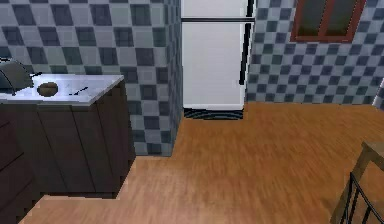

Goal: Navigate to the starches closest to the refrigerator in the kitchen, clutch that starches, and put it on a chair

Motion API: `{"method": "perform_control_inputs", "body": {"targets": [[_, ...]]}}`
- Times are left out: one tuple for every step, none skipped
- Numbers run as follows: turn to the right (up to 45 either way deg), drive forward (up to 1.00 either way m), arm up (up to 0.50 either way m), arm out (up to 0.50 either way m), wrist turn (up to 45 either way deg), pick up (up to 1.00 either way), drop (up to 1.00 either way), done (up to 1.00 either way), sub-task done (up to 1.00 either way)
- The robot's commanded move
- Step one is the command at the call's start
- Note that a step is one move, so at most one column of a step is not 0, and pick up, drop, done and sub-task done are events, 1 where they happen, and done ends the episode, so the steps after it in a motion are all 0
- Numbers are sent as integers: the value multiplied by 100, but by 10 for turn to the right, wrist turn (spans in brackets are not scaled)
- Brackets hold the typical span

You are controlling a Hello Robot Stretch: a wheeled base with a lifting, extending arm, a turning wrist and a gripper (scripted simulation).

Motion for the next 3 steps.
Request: {"method": "perform_control_inputs", "body": {"targets": [[0, 5, 0, 0, 0, 0, 0, 0, 0], [60, 0, 0, 0, 0, 0, 0, 0, 0], [0, 100, 0, 0, 0, 0, 0, 0, 0]]}}
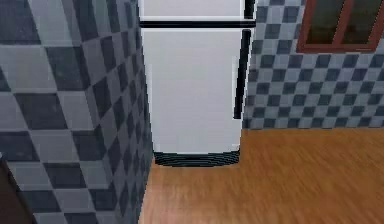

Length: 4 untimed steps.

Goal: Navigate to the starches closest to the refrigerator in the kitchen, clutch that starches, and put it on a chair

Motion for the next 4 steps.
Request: {"method": "perform_control_inputs", "body": {"targets": [[180, 0, 0, 0, 0, 0, 0, 0, 0], [0, 10, 0, 0, 0, 0, 0, 0, 0], [240, 0, 0, 0, 0, 0, 0, 0, 0], [0, 100, 0, 0, 0, 0, 0, 0, 0]]}}
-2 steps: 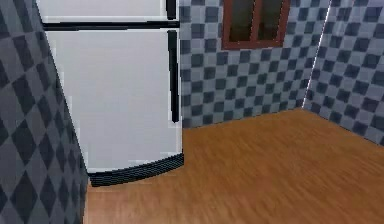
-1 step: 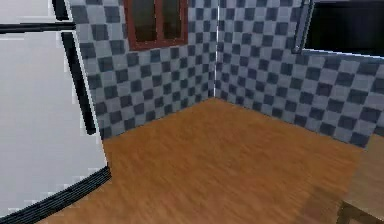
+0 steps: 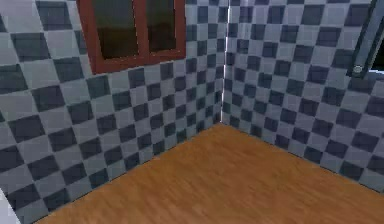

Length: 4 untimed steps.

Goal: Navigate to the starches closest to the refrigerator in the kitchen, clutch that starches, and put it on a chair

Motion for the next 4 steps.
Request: {"method": "perform_control_inputs", "body": {"targets": [[0, 70, 0, 0, 0, 0, 0, 0, 0], [-450, 0, 0, 0, 0, 0, 0, 0, 0], [-450, 0, 0, 0, 0, 0, 0, 0, 0], [-450, 0, 0, 0, 0, 0, 0, 0, 0]]}}
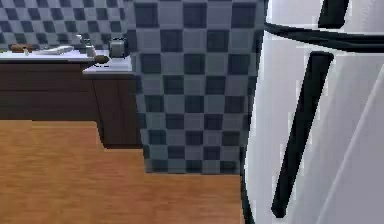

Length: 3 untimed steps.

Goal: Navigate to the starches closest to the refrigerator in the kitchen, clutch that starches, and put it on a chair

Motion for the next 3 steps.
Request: {"method": "perform_control_inputs", "body": {"targets": [[-450, 0, 0, 0, 0, 0, 0, 0, 0], [0, 100, 0, 0, 0, 0, 0, 0, 0], [-30, 0, 0, 0, 0, 0, 0, 0, 0]]}}
